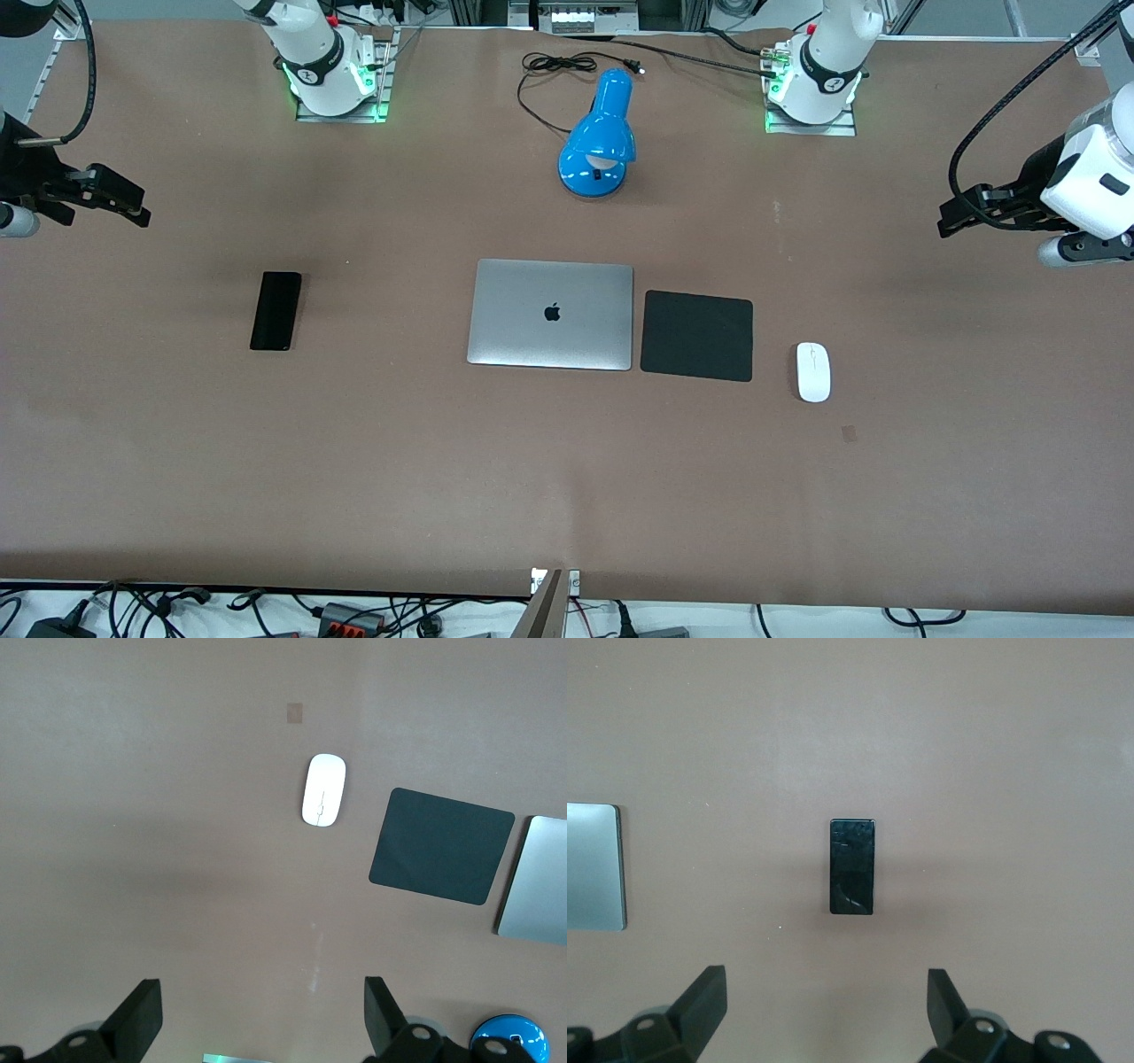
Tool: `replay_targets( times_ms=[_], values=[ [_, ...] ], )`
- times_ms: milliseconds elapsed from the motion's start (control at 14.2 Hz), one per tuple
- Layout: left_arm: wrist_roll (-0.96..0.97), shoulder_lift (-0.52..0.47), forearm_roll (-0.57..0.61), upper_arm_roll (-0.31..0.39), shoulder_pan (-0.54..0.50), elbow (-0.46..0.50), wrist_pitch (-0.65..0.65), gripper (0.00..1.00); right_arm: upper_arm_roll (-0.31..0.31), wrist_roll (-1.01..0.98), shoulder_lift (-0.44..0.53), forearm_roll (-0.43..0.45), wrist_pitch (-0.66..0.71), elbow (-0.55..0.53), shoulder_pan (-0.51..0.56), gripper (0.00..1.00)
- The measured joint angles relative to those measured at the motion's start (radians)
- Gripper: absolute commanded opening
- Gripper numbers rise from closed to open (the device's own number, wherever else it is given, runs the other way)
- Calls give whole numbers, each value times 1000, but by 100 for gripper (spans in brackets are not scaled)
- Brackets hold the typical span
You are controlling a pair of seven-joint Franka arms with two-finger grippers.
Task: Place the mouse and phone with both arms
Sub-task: 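Move the right gripper over the black phone while the left gripper reaches the mouse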
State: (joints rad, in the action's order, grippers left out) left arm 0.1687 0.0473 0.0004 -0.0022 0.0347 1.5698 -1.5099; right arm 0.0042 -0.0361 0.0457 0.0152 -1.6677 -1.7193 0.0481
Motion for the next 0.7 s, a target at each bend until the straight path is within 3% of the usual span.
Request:
replay_targets(
  times_ms=[703],
  values=[
    [0,0,0,0,-3,-1,0,100,-1,0,-12,0,1,-12,3,100]
  ],
)
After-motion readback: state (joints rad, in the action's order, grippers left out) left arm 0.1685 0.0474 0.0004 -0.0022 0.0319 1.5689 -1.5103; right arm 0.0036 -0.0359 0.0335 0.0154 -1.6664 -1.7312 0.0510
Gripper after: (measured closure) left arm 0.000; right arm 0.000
